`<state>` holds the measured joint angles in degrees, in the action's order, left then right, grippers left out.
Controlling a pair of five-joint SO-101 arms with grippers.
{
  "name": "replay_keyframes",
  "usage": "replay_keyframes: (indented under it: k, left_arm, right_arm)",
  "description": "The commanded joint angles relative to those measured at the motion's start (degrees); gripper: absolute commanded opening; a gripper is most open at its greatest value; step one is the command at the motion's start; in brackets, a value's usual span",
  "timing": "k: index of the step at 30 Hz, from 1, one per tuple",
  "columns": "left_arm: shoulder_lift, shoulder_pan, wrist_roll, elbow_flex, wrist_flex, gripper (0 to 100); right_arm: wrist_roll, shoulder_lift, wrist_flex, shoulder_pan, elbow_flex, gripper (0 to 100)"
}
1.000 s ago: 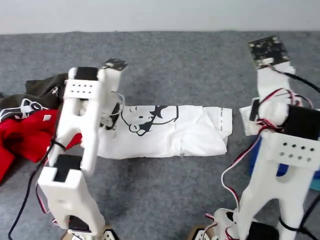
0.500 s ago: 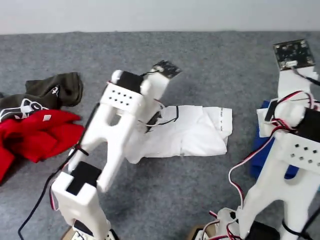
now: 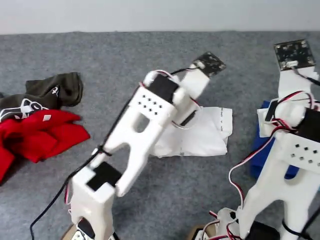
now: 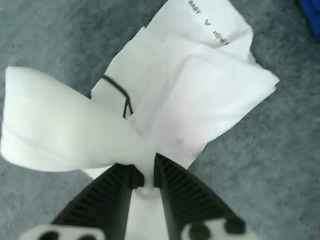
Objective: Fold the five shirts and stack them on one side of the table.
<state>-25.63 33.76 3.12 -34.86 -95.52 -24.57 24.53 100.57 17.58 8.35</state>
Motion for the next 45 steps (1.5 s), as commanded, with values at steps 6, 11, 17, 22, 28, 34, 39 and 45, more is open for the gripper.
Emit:
replay_keyframes:
  k: [6,11,17,22,28,34,39,45]
  left_arm:
    - [-13.1,3.96,-0.62,-18.86,1.23,1]
    - [-20.66,5.54,-0.62,-28.18,1.23,5]
    - [-23.56,5.19,-3.96,-40.31,-3.16,21]
    - [-22.59,2.29,-3.87,-44.53,-5.19,19]
    - [-18.02,-4.4,-0.79,-37.14,-5.19,1]
    - [-17.05,-9.23,0.88,-26.68,-2.29,1]
    - [-23.03,-9.49,0.88,-25.01,4.04,1]
    - [-30.68,-3.43,0.88,-32.04,7.82,1]
  right_arm:
    - [-0.26,2.59,2.24,0.75,2.11,0.9]
    - [-0.26,2.59,2.24,0.75,2.02,0.9]
    - [-0.26,2.51,2.33,0.75,2.02,0.9]
    - [-0.26,2.59,2.33,0.75,2.02,0.9]
    - [-0.26,2.59,2.33,0.75,2.02,0.9]
    - [-0.26,2.68,2.33,0.48,-0.97,0.9]
    - [-0.26,4.0,2.33,0.66,-4.04,0.9]
    - [-0.53,6.73,2.33,0.84,-4.13,0.9]
